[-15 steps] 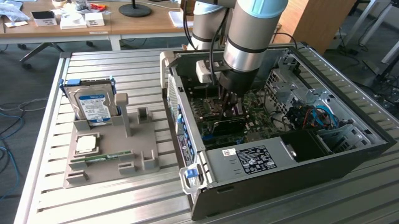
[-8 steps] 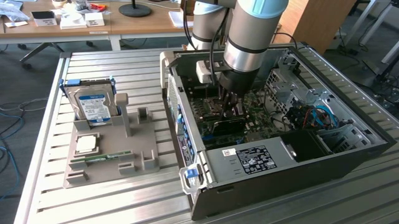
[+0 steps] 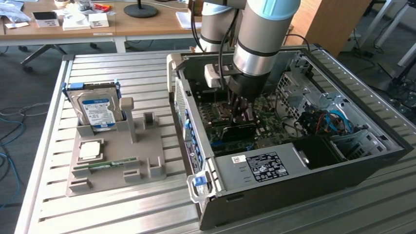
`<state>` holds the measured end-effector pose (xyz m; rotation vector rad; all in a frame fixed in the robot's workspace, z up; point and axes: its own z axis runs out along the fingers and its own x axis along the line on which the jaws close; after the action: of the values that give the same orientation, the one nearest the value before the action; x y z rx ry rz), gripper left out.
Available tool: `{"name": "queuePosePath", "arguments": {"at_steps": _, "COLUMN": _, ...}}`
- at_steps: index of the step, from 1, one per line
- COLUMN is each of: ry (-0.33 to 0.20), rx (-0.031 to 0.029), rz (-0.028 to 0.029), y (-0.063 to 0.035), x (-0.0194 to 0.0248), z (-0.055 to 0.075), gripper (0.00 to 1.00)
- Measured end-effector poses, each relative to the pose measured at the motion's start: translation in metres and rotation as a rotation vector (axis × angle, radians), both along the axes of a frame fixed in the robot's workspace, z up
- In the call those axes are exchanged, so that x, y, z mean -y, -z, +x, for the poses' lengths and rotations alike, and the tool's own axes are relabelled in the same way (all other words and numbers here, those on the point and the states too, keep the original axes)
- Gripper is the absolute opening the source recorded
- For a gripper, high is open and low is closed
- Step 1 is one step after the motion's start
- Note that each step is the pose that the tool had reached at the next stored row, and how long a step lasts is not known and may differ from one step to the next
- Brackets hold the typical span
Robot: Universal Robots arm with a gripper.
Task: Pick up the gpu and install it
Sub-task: 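Press down on the gpu until it lock into place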
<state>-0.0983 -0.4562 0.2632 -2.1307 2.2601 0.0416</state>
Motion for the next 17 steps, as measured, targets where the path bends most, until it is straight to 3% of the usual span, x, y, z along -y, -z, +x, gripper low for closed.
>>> {"name": "queuePosePath", "arguments": {"at_steps": 17, "ry": 0.000, "rx": 0.0002, "rz": 0.0001, "y": 0.0016, "x": 0.0000, "z": 0.0000, "gripper": 0.11}}
